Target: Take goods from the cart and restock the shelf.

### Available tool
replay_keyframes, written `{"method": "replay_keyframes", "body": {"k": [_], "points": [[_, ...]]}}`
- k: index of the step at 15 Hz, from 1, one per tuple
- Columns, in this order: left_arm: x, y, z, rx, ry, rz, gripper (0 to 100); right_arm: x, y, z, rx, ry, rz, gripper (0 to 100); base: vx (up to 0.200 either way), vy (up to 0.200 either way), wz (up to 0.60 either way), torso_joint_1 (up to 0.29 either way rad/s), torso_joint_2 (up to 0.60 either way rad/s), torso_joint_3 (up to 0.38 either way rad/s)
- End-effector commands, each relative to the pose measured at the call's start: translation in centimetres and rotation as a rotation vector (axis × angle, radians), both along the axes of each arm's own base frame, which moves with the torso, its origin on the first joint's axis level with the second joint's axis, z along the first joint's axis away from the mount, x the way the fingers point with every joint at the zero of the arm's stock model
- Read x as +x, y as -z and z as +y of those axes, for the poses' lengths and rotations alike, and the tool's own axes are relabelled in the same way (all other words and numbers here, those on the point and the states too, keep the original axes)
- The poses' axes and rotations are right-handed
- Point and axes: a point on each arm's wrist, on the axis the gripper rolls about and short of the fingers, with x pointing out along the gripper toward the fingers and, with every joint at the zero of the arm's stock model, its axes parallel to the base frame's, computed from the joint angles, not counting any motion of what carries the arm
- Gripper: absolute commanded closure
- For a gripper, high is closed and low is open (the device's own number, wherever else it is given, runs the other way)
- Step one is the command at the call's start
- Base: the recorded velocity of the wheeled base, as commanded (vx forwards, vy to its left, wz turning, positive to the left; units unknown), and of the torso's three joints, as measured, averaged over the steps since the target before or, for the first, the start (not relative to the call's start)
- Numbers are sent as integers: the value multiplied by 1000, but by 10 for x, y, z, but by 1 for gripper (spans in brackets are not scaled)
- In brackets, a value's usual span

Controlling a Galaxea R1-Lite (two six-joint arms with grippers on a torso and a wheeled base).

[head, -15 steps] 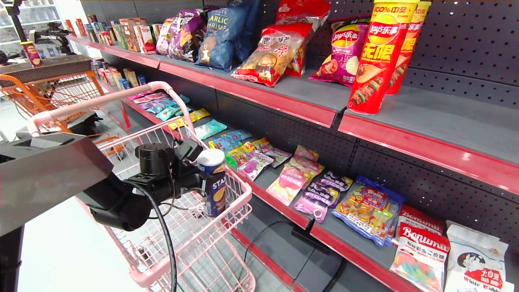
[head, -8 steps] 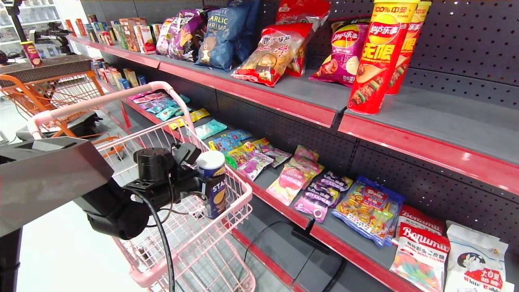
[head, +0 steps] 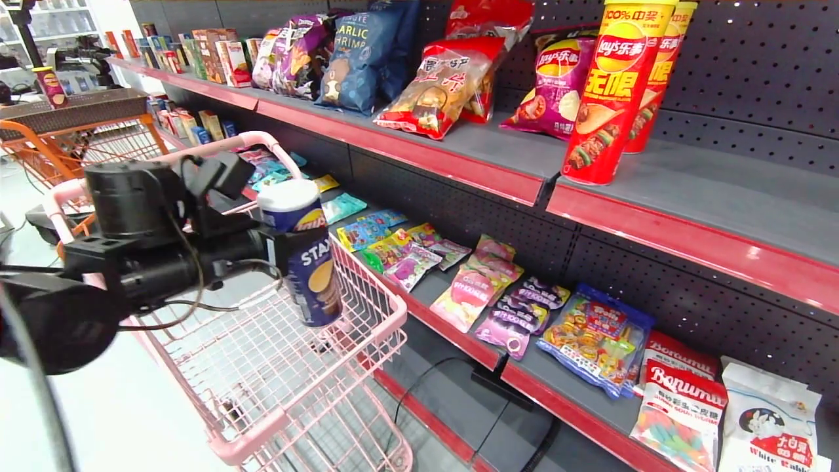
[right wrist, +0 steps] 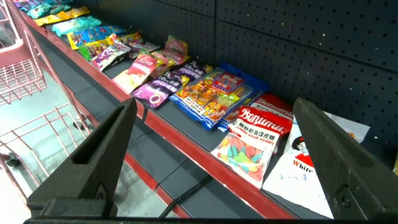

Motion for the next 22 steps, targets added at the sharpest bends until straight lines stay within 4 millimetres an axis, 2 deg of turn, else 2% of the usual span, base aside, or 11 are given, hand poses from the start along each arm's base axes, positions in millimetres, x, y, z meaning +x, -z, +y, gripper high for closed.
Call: {"method": "replay_keyframes", "body": {"k": [1, 2, 4, 7, 8, 11, 13, 16, 22], "points": [[-105, -84, 34, -26, -68, -148, 100, 0, 0, 0, 0, -1, -1, 0, 0, 0, 0, 0, 0, 0], [-140, -94, 42, -22, -83, -152, 100, 0, 0, 0, 1, -1, 1, 0, 0, 0, 0, 0, 0, 0], [-207, -96, 52, -12, -84, -127, 100, 0, 0, 0, 1, -1, 1, 0, 0, 0, 0, 0, 0, 0], [-291, -72, 65, 79, -116, -119, 100, 0, 0, 0, 3, -1, 1, 0, 0, 0, 0, 4, -17, -11], [-308, -66, 68, 81, -124, -138, 100, 0, 0, 0, 4, -1, 1, 0, 0, 0, 0, 66, -271, -183], [-325, -58, 72, 77, -194, -186, 100, 0, 0, 0, 6, -1, 1, 0, 0, 0, 0, 129, -425, -289], [-328, -42, 73, 86, -230, -189, 100, 0, 0, 0, 6, -1, 1, 0, 0, 0, 0, 166, -501, -330], [-321, -35, 76, 88, -415, -255, 100, 0, 0, 0, 6, -1, -1, 0, 0, 0, 0, 198, -538, -346], [-314, -27, 77, 73, -474, -262, 100, 0, 0, 0, 6, -1, 1, 0, 0, 0, 0, 236, -588, -360]]}}
